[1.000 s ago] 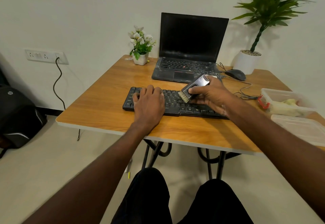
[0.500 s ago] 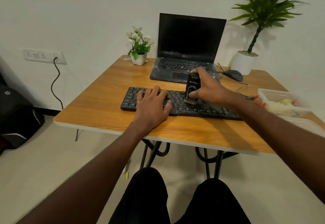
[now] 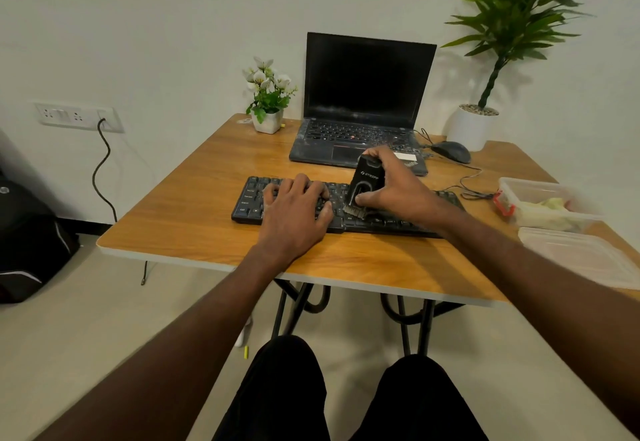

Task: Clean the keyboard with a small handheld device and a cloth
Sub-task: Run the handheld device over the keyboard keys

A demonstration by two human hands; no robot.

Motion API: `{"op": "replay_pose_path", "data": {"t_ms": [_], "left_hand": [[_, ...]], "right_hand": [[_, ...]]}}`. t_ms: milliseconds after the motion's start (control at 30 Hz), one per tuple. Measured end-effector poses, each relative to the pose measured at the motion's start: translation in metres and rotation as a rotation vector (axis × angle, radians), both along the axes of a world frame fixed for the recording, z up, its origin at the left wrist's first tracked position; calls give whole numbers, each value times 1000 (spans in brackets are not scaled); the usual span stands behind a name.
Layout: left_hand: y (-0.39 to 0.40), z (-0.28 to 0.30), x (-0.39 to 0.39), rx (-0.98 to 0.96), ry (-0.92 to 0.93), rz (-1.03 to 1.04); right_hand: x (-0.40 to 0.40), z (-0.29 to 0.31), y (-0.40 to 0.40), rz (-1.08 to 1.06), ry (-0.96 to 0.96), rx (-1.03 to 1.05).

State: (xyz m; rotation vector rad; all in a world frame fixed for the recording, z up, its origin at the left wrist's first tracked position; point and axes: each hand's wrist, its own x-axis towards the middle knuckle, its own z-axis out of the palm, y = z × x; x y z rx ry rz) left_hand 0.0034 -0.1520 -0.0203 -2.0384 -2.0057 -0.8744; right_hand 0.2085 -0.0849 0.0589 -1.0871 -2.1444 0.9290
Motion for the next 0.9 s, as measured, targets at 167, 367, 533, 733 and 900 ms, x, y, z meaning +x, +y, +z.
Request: {"op": "replay_pose_path", "data": {"t_ms": [167, 367, 533, 733, 900], "left_hand": [[0, 1, -1, -4, -5, -2], [0, 2, -1, -22, -8, 3], [-1, 2, 0, -30, -9, 1], [-1, 3, 0, -35, -1, 3], [-1, 2, -1, -37, -13, 1]], "right_hand": [[19, 19, 2, 132, -202, -18], [14, 12, -2, 70, -107, 12], [20, 22, -5, 118, -270, 90], [3, 0, -25, 74, -89, 110], [34, 6, -20, -27, -99, -1]]}}
